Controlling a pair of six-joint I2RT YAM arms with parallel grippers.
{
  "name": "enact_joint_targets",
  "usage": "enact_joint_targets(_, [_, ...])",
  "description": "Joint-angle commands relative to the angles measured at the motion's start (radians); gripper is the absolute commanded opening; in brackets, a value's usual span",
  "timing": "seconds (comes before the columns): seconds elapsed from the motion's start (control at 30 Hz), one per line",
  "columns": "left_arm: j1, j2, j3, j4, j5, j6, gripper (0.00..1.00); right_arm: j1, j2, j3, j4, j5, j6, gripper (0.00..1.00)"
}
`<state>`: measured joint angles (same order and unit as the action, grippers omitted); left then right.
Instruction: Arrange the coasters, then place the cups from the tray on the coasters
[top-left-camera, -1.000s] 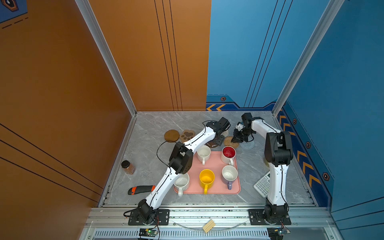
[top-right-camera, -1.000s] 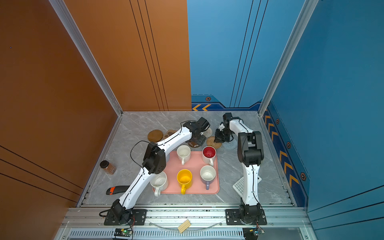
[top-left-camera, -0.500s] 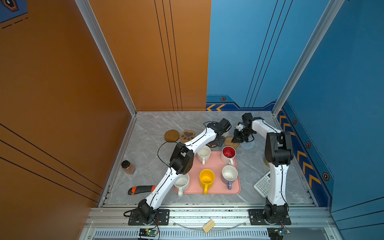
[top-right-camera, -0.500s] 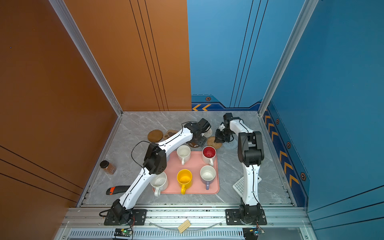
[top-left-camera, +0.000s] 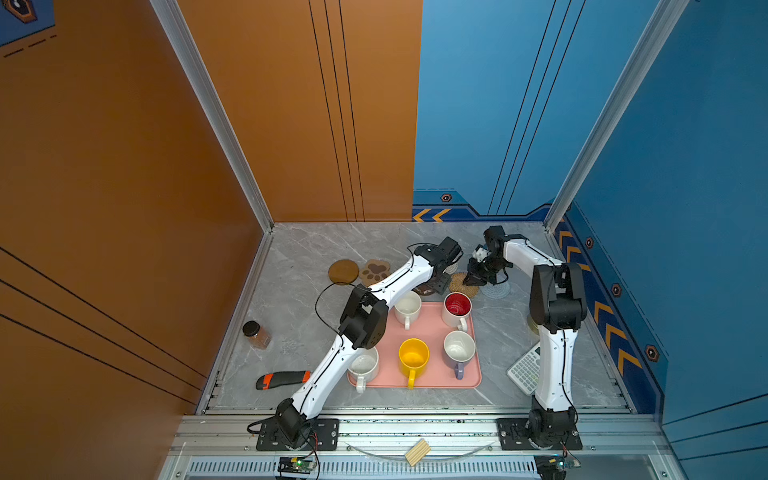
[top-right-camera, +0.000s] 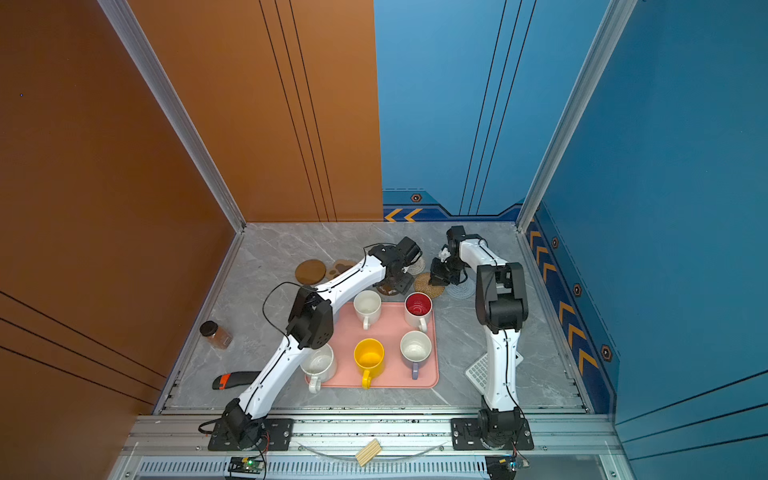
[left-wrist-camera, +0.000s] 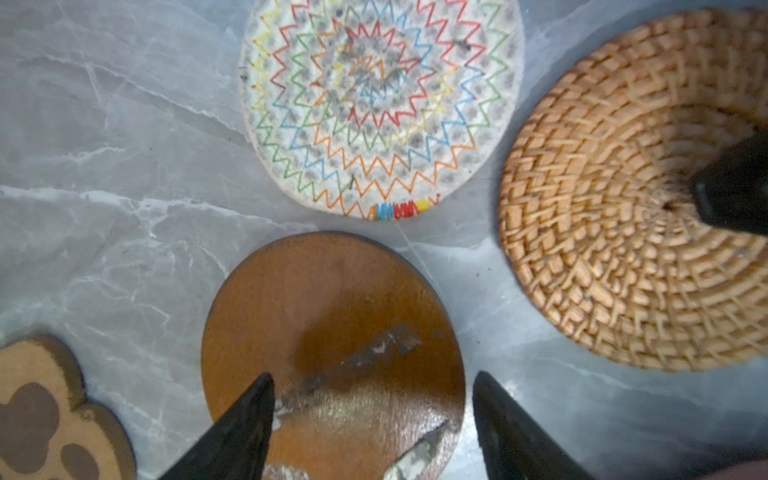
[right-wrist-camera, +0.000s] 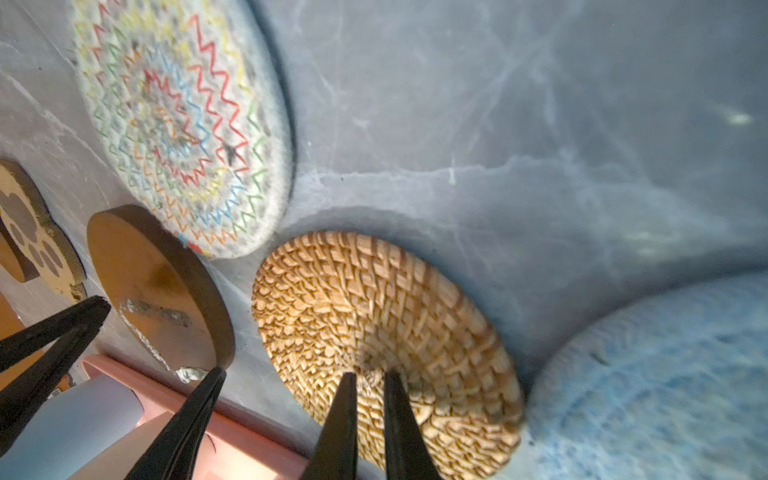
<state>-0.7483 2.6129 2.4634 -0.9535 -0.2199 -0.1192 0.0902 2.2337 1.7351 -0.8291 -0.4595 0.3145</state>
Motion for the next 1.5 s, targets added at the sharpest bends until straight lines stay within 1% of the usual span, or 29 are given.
enact_joint_targets(0.0, [-0.011,0.024,-0.002,-0.039,0.009,0.018,0.77,-0.009,-0.032,-0.020,-0.013,0.006,0.014,0.13])
enact_joint_targets(0.23, [-0.011,0.021,-0.001,-0.041,0.032,0.002,0.77,-0.009,-0.033,-0.020,-0.013,0.005,0.017,0.13])
enact_joint_targets(0.53, [-0.002,0.043,-0.002,-0.066,-0.014,0.014,0.76,-0.010,-0.039,-0.031,-0.012,0.007,0.014,0.12])
enact_joint_targets(0.8, [0.044,0.049,-0.009,-0.074,-0.034,-0.003,0.73,-0.009,-0.046,-0.040,-0.007,0.004,0.016,0.12])
enact_joint_targets(1.03, [0.072,0.043,-0.005,-0.074,-0.052,0.007,0.70,-0.008,-0.048,-0.042,-0.005,0.004,0.018,0.12])
enact_joint_targets(1.47, [0.118,0.055,-0.001,-0.072,-0.100,0.009,0.70,-0.009,-0.051,-0.036,-0.004,0.001,0.023,0.13])
